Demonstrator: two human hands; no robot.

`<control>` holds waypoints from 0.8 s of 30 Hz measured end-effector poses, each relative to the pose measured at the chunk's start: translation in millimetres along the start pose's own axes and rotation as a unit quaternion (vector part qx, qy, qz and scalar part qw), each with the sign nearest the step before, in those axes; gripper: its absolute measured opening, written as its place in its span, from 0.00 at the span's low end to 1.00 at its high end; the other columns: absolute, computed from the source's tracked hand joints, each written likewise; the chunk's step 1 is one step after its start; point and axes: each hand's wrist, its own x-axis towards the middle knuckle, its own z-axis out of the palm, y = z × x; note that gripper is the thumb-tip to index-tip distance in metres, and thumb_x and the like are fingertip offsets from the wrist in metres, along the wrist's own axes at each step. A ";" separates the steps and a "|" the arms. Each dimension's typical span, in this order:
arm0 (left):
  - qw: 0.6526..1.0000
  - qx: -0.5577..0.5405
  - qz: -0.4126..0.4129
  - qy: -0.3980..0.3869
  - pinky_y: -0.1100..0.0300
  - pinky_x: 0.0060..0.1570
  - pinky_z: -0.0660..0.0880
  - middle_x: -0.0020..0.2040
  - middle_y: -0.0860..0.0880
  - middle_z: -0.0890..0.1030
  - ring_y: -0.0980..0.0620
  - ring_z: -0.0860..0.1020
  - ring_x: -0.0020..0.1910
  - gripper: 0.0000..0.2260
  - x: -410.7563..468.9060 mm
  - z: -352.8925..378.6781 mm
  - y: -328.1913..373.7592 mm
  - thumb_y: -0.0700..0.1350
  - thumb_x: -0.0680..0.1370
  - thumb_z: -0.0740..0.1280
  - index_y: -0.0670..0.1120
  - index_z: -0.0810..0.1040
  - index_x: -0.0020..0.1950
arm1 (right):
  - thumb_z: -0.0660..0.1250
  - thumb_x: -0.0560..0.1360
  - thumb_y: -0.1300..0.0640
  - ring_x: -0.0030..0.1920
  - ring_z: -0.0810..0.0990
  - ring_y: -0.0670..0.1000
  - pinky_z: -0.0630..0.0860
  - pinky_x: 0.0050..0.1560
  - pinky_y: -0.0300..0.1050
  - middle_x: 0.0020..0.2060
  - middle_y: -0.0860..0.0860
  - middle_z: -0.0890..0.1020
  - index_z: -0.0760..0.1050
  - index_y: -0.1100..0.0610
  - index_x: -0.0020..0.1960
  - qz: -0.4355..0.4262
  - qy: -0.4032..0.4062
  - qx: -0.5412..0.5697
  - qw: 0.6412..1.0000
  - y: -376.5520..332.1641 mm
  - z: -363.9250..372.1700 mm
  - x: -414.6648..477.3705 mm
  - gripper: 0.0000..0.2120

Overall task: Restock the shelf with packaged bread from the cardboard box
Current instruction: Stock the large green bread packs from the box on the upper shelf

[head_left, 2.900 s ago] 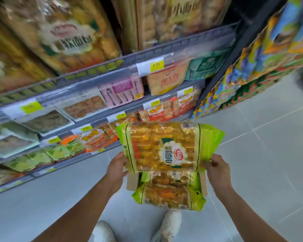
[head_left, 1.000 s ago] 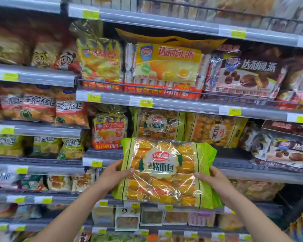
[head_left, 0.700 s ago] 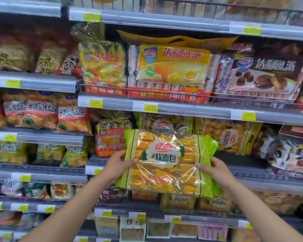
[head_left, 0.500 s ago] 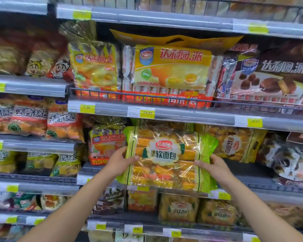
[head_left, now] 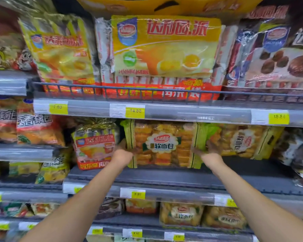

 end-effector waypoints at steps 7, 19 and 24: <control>0.994 0.055 0.091 0.019 0.58 0.48 0.75 0.66 0.49 0.73 0.47 0.78 0.54 0.39 -18.7 9.1 -9.2 0.36 0.76 0.71 0.49 0.54 0.81 | 0.76 0.69 0.41 0.67 0.74 0.62 0.75 0.59 0.53 0.71 0.56 0.70 0.56 0.52 0.78 -0.052 0.073 -0.126 0.988 21.9 1.4 -8.9 0.46; 0.915 0.306 0.160 0.207 0.47 0.47 0.81 0.78 0.40 0.58 0.37 0.76 0.59 0.47 -38.6 21.1 -23.0 0.51 0.70 0.78 0.52 0.51 0.80 | 0.79 0.63 0.41 0.57 0.77 0.64 0.81 0.43 0.58 0.60 0.59 0.72 0.68 0.58 0.65 -0.146 0.211 -0.328 0.909 30.3 11.9 -28.8 0.39; 0.955 0.163 0.154 0.195 0.49 0.27 0.80 0.78 0.47 0.57 0.43 0.81 0.34 0.41 -25.2 19.9 -28.4 0.45 0.75 0.74 0.57 0.52 0.78 | 0.75 0.69 0.39 0.39 0.80 0.60 0.78 0.35 0.49 0.39 0.51 0.79 0.70 0.50 0.44 -0.113 0.244 -0.262 0.927 35.6 15.0 -25.4 0.19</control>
